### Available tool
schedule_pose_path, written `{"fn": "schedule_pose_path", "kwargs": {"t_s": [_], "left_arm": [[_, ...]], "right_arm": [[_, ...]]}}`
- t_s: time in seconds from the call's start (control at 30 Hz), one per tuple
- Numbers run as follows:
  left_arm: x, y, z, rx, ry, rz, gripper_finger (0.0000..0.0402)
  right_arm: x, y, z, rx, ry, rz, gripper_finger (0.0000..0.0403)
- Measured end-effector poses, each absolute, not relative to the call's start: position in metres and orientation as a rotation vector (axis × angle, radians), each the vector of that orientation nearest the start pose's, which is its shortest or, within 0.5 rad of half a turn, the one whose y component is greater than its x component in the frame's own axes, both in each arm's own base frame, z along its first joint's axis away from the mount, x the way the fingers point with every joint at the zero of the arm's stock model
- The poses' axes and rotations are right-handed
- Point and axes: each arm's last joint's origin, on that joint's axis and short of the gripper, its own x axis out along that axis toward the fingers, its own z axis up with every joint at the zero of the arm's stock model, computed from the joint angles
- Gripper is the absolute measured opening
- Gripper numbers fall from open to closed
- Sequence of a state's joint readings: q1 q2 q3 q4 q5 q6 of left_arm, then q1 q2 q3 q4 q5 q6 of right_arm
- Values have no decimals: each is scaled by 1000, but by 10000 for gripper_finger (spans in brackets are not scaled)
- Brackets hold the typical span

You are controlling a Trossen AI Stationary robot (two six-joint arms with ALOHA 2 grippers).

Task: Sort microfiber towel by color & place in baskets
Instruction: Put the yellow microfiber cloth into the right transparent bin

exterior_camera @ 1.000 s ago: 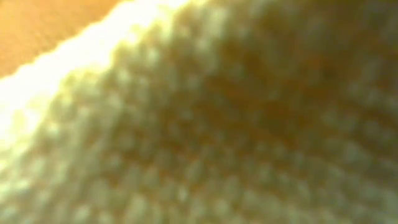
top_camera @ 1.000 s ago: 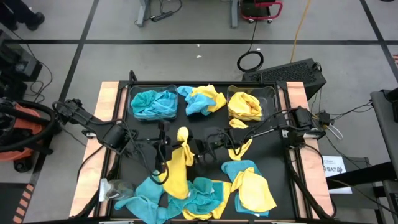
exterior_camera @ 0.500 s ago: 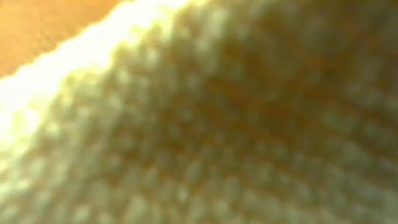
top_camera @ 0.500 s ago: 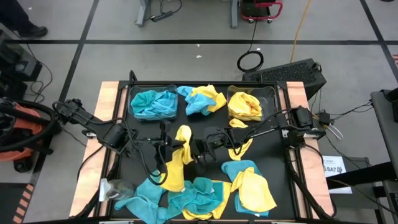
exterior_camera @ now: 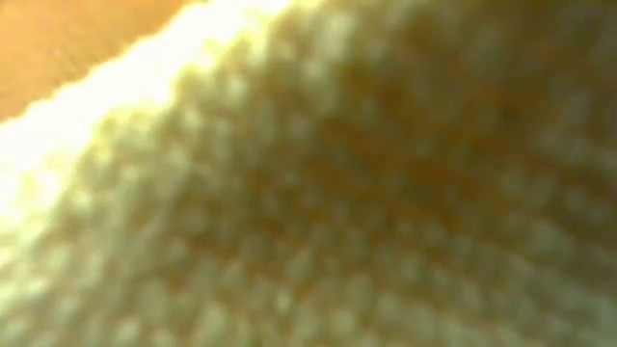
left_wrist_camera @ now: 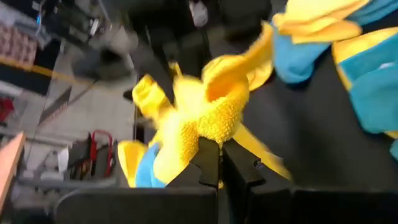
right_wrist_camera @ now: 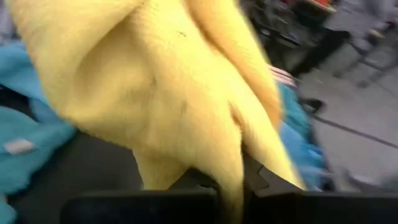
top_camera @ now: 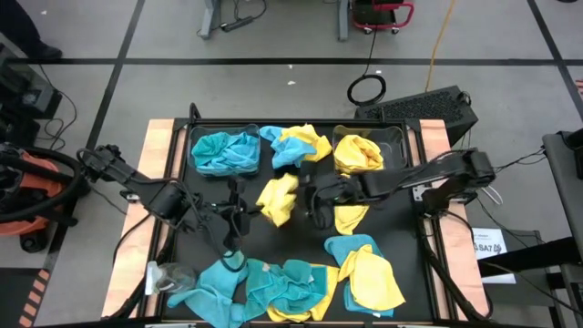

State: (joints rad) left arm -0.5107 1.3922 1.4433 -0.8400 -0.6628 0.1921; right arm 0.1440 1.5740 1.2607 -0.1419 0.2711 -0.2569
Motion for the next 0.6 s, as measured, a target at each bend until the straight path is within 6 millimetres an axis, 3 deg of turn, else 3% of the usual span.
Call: {"fn": "schedule_pose_path", "kwargs": {"t_s": [0.2, 0.37, 0.6], "left_arm": [[252, -112, 365, 550, 722, 134, 32], [253, -113, 355, 518, 736, 131, 99], [259, -115, 341, 466, 708, 132, 187]], "right_arm": [[315, 31, 335, -408, 552, -249, 1], [288, 13, 348, -406, 612, -388, 0], [264, -9, 356, -425, 687, -535, 0]]}}
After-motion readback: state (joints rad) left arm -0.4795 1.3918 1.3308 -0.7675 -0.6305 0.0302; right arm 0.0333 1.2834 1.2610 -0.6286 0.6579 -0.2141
